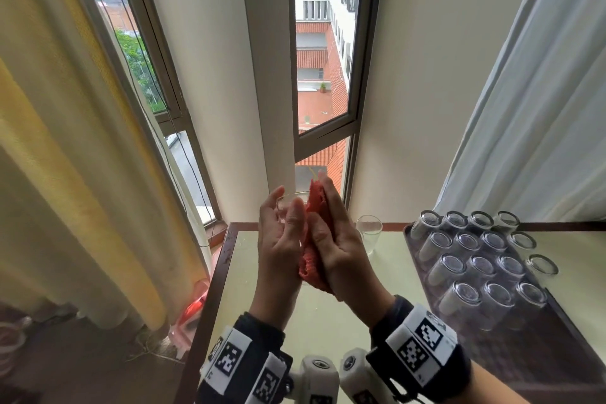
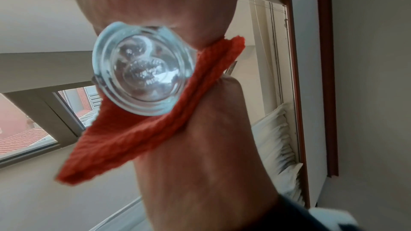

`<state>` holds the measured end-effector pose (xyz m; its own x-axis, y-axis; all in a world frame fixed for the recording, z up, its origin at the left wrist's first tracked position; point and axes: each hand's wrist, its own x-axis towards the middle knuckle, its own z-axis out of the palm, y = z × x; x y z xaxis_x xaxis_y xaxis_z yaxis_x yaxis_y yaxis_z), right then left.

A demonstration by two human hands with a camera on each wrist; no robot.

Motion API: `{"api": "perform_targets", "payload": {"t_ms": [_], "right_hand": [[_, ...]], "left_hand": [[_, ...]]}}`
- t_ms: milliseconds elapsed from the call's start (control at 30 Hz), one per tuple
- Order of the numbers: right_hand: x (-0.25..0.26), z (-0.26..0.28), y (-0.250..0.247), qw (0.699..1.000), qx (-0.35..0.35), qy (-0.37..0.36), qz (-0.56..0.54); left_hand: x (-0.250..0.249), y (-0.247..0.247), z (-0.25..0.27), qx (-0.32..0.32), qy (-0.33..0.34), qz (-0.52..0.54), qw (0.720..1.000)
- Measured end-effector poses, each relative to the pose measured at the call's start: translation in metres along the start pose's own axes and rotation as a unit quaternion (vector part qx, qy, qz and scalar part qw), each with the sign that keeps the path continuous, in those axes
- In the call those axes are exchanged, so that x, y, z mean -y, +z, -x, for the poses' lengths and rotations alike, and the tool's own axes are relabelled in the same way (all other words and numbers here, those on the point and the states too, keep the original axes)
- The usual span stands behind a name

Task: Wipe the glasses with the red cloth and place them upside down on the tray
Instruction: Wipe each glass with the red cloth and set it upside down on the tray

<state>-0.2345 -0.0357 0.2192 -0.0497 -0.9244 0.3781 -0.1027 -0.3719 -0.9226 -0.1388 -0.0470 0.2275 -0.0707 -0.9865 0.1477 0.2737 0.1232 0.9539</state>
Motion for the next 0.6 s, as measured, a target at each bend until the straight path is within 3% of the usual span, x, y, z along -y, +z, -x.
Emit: {"api": "perform_targets", "payload": {"t_ms": [167,467,600], "right_hand": [[0.002,0.010,0.004,0.998,0.019,-0.016,0.053],[0.005,-0.003,0.004,0.999,-0.028,0.014,-0.024],[0.004,0.010,0.006,0.999,-0.006,-0.031,0.025]], "left_hand": [[0.000,-0.003,0.000,-0.024,0.010,-0.005,1.000],[-0.004,-0.001,0.010,0.019,0.008,0.012,1.000],[-0.004,-0.008,0.004,-0.006,0.026,0.013,1.000]]}}
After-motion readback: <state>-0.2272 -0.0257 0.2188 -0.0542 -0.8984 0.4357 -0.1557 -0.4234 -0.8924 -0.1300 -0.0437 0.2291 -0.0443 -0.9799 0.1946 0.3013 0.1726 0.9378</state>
